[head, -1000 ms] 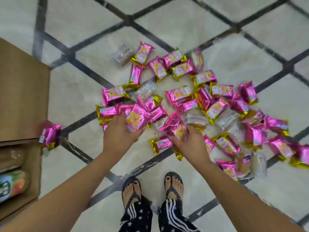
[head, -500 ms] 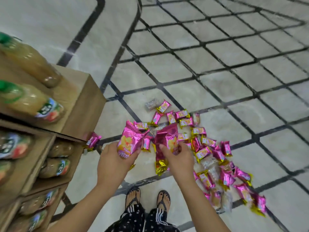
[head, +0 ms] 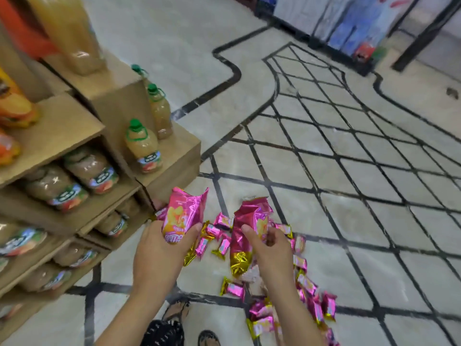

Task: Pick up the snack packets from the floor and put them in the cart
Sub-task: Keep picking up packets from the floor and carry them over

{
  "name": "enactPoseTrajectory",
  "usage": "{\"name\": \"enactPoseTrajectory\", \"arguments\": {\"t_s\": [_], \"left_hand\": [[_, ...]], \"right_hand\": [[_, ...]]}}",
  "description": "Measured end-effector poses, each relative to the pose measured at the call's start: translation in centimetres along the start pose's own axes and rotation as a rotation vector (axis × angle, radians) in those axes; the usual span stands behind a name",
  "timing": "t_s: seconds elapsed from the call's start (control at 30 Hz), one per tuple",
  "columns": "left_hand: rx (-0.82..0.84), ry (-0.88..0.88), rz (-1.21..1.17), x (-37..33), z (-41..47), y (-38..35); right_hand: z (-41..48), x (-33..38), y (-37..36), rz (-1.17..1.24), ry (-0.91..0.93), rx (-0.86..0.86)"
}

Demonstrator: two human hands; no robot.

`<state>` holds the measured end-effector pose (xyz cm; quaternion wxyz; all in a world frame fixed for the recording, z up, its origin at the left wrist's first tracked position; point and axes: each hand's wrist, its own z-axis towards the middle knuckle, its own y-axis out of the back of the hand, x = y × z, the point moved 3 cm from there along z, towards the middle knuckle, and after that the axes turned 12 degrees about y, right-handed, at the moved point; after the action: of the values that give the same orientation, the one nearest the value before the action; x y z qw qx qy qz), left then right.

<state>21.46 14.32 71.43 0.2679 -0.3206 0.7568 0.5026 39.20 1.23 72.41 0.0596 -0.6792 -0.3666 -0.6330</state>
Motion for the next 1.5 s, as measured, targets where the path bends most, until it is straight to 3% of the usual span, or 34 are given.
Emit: {"name": "enactPoseTrajectory", "arguments": {"t_s": [0.27, 0.53, 0.77, 1.07, 1.33, 1.5], "left_hand": [[-0.147, 0.27, -0.065, 7.7, -8.5, 3.0], [-0.466, 0.489, -0.093, 14.8, -15.6, 10.7], [-0.679, 0.667, -0.237, 23.2, -22.3, 18.4], [-0.864, 0.856, -0.219, 36.8, -31.0, 29.9], [-1.038, 0.987, -0.244, 46.5, -40.3, 37.6], [-1.106, 1.129, -0.407, 51.9, -44.2, 40.8]], "right_hand": [[-2.9, 0.8, -0.8, -0.073, 0.136, 0.287], [-10.8, 0.3, -9.1, -0.139, 0.23, 0.666], [-22.3, 2.7, -17.7, -0.229, 0.365, 0.962], [-41.5, 1.4, -29.7, -0.323, 0.398, 1.275], [-57.7, 0.4, -36.0, -0.401, 0.502, 1.519], [-65.5, 1.0, -40.0, -0.47, 0.603, 1.638]]}}
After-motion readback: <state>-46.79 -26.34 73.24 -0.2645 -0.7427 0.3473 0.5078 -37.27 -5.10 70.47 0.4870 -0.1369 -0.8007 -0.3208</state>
